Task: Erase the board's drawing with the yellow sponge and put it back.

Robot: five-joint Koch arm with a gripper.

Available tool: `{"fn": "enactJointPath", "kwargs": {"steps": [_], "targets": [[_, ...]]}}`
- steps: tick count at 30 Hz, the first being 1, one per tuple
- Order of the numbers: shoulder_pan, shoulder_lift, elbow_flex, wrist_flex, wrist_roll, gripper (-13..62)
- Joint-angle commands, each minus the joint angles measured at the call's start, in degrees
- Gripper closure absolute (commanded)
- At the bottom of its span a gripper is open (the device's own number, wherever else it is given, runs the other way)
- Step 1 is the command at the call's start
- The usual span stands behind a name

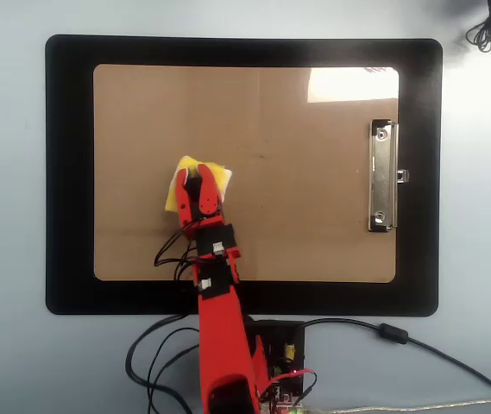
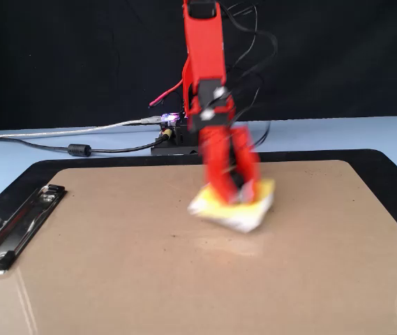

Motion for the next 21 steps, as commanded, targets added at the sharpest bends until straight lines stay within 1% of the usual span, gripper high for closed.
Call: {"fn": "enactJointPath", "kwargs": {"steps": [1,3,7,9,21], "targets": [[-5.98,10.37,-2.2,8.96,-8.79,57.6],[-12.04,13.71,-4.22,14.77,-11.95,57.6],[-23.29,13.71,-4.92,16.44,-13.01,57.6],[-26.98,13.1,-5.27,16.35,-13.1,57.6],[-31.03,4.75,-6.33,12.22,-13.18,57.6]]}}
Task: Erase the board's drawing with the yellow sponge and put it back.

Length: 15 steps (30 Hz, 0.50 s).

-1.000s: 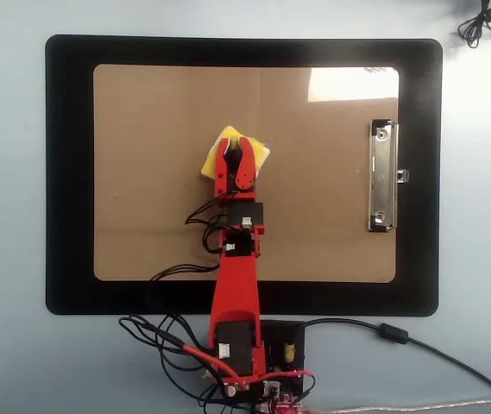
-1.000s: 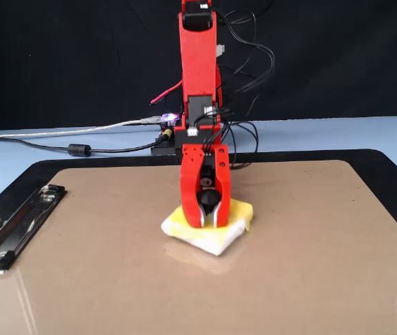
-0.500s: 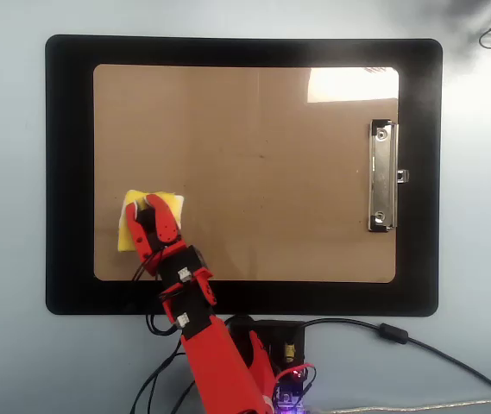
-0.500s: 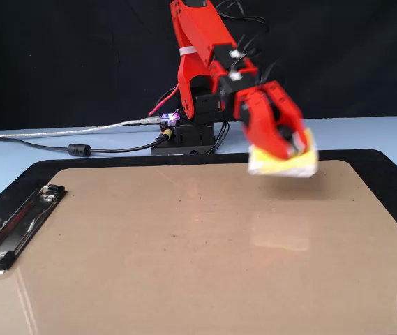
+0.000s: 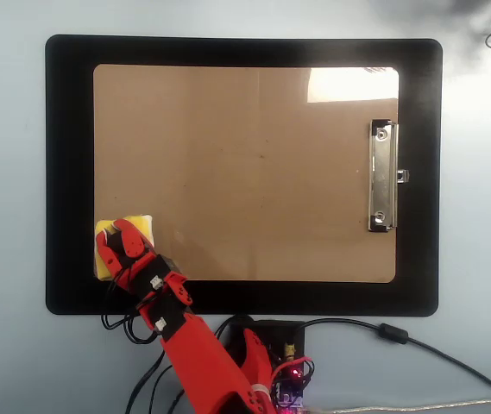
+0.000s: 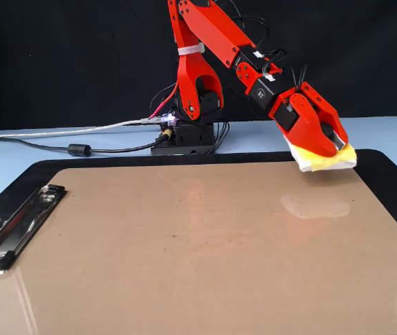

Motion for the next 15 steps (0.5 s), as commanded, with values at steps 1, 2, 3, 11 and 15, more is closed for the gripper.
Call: {"fn": "enactJointPath", "kwargs": {"steps": [1,2,3,11,15], "targets": [[-1.05,-0.7,-3.25,-5.8,-1.49,57.6],[-1.14,-1.93,-3.34,-7.12,-1.49,57.6],[-1.14,-3.16,-3.34,-8.61,-1.49,57.6],[-1.49,-5.63,-3.34,-13.71,-1.85,42.8],[-3.25,-5.45,-4.31,-13.62,-1.85,15.4]]}}
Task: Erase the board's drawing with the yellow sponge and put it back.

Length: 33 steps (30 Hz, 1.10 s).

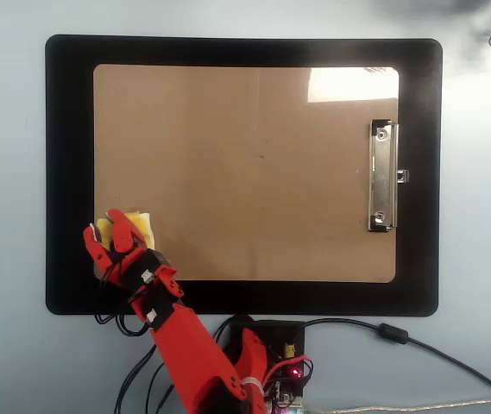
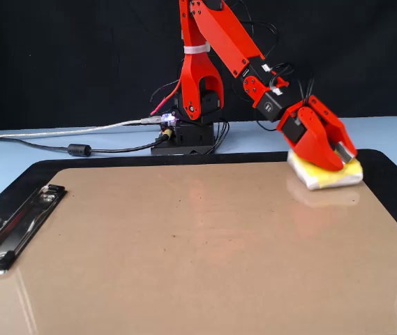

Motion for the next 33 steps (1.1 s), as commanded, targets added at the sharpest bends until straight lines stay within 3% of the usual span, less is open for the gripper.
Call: {"fn": "enactJointPath", "kwargs": {"steps": [1,8,13,17,20,26,33], "targets": [[-1.23,1.58,-2.2,-4.04,-1.85,15.3],[-1.14,12.04,-3.52,6.59,-9.23,15.7],[2.64,27.95,-11.95,49.92,-9.32,15.8],[15.38,29.97,-21.53,82.35,-2.72,15.7],[24.52,30.06,-23.73,95.8,6.5,15.6],[42.19,34.28,-9.76,99.23,11.34,15.6],[42.98,40.17,4.75,100.63,11.34,15.6]]}}
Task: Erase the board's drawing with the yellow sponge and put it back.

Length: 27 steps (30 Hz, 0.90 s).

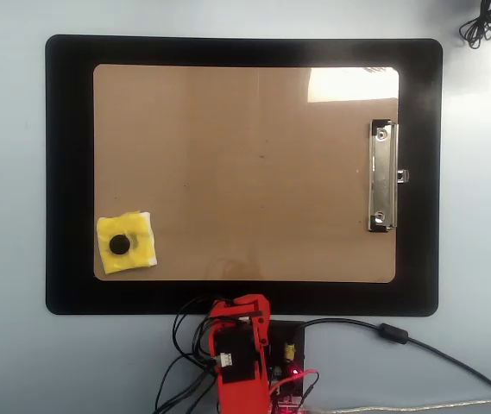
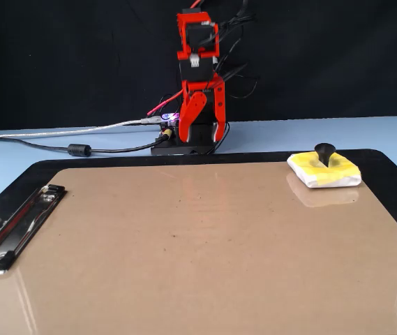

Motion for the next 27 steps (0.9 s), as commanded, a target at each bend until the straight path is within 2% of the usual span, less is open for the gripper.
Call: {"fn": "enactJointPath", "kwargs": {"steps": [1,8,13,27], "targets": [[0.09,2.72,1.58,2.2,0.0,15.5],[1.14,2.72,7.47,2.64,-0.7,15.5],[6.94,2.72,7.47,4.13,-0.62,15.5],[7.21,2.72,7.21,4.04,-0.26,15.0]]}}
